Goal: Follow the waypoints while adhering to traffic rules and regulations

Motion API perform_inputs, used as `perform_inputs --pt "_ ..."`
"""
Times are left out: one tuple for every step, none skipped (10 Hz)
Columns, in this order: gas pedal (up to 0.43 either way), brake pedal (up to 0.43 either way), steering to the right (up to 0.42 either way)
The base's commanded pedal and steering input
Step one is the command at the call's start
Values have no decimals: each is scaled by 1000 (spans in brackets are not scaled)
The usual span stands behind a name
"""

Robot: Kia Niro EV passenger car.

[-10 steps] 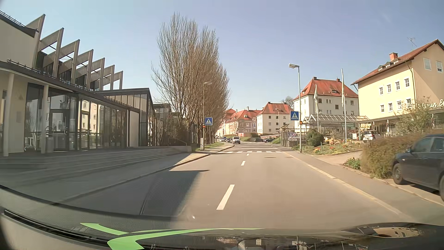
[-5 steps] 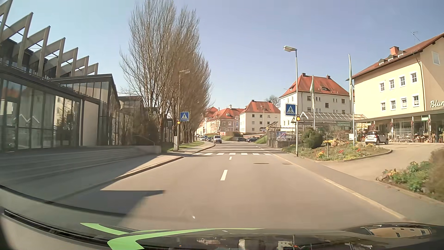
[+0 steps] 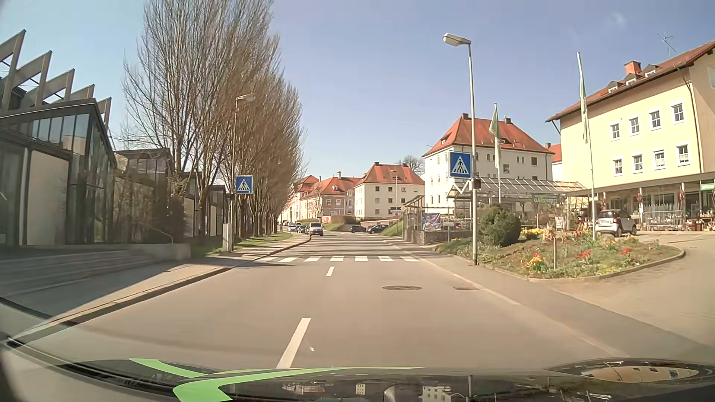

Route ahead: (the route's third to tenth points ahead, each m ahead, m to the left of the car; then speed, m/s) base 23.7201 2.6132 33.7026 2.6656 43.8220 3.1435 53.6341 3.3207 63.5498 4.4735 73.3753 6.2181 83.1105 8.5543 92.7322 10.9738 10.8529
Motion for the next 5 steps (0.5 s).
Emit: perform_inputs --pt "150 0 22" --pt "150 0 12" --pt "150 0 4" --pt "138 0 -3" --pt "138 0 -6"
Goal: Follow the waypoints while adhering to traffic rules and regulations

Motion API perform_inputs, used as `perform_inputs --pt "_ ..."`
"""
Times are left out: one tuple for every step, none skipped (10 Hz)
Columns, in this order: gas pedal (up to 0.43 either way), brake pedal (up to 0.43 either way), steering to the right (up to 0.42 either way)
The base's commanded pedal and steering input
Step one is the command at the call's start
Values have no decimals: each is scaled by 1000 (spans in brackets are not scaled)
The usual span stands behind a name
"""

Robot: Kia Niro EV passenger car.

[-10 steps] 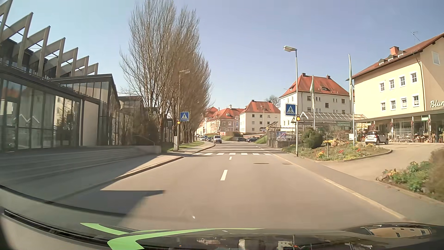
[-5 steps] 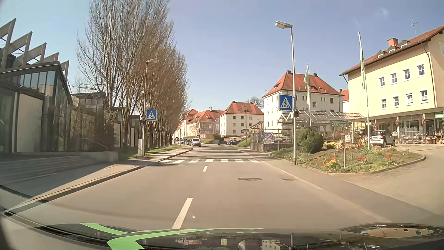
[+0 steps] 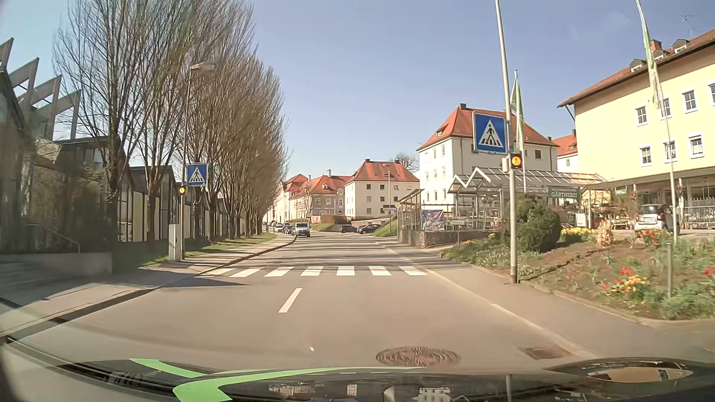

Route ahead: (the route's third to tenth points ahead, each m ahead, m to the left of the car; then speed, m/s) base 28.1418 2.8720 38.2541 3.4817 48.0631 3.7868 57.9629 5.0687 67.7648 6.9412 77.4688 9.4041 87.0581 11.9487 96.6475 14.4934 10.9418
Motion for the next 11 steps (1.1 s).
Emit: perform_inputs --pt "138 0 -10" --pt "138 0 -13" --pt "138 0 -14" --pt "130 0 -16" --pt "130 0 -17" --pt "130 0 -18" --pt "130 0 -19" --pt "130 0 -18" --pt "130 0 -18" --pt "130 0 -17" --pt "130 0 -15"
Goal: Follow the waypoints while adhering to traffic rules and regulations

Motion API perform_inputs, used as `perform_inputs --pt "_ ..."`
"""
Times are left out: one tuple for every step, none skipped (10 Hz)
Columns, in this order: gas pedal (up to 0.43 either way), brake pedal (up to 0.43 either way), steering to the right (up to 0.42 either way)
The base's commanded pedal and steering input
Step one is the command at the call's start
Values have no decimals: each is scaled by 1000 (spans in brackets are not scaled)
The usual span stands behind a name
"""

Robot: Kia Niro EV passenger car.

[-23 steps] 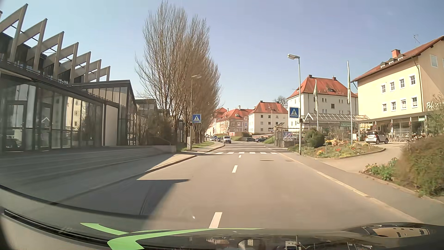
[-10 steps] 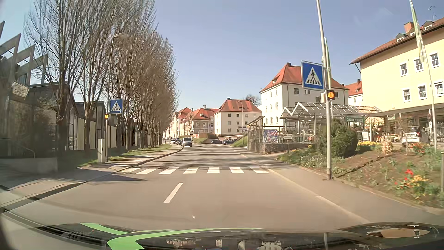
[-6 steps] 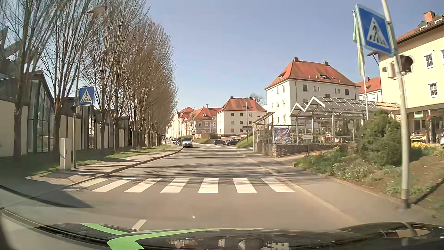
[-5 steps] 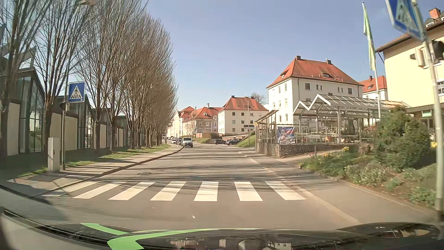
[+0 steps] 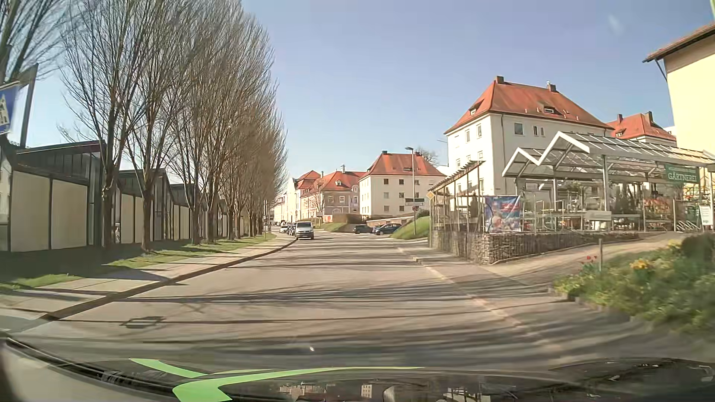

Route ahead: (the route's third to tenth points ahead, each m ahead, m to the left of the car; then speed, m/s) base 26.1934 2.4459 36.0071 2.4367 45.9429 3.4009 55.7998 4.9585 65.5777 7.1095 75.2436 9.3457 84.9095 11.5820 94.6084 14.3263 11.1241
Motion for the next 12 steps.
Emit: perform_inputs --pt "130 0 -12" --pt "130 0 -11" --pt "130 0 -10" --pt "130 0 -8" --pt "130 0 -7" --pt "130 0 -7" --pt "130 0 -7" --pt "118 0 -7" --pt "118 0 -7" --pt "118 0 -6" --pt "118 0 -6" --pt "118 0 -6"
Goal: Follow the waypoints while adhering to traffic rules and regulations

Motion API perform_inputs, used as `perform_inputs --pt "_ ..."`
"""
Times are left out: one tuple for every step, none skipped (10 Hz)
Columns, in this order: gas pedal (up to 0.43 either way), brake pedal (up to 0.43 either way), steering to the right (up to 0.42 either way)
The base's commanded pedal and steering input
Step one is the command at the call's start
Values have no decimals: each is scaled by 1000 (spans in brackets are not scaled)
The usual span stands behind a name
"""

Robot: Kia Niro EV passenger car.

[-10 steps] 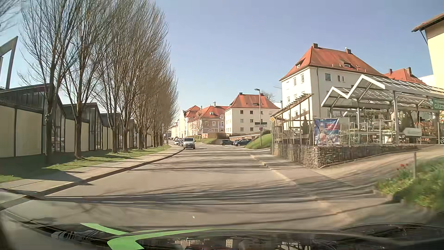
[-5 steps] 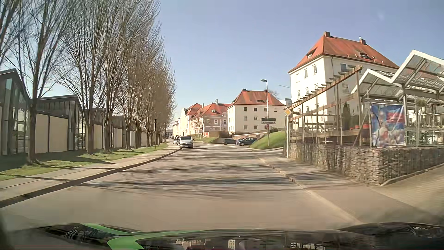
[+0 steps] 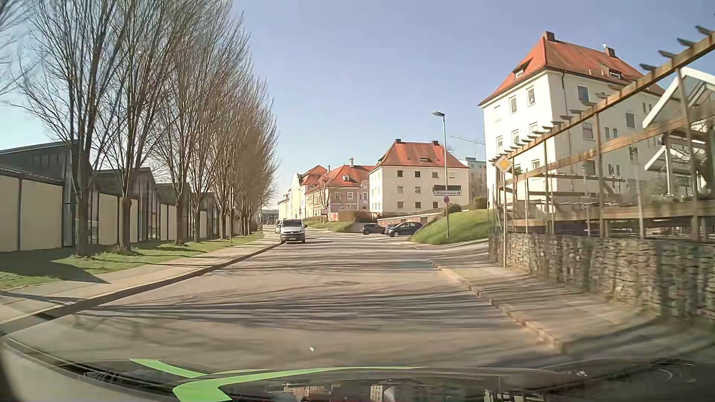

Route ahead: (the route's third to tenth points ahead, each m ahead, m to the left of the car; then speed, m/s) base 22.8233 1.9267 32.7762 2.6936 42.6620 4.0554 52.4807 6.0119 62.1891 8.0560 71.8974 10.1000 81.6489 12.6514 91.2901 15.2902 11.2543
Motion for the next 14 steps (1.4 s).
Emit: perform_inputs --pt "118 0 -7" --pt "118 0 -7" --pt "118 0 -6" --pt "118 0 -6" --pt "118 0 -6" --pt "118 0 -7" --pt "118 0 -6" --pt "118 0 -6" --pt "118 0 -6" --pt "130 0 -6" --pt "130 0 -6" --pt "130 0 -6" --pt "130 0 -6" --pt "130 0 -7"
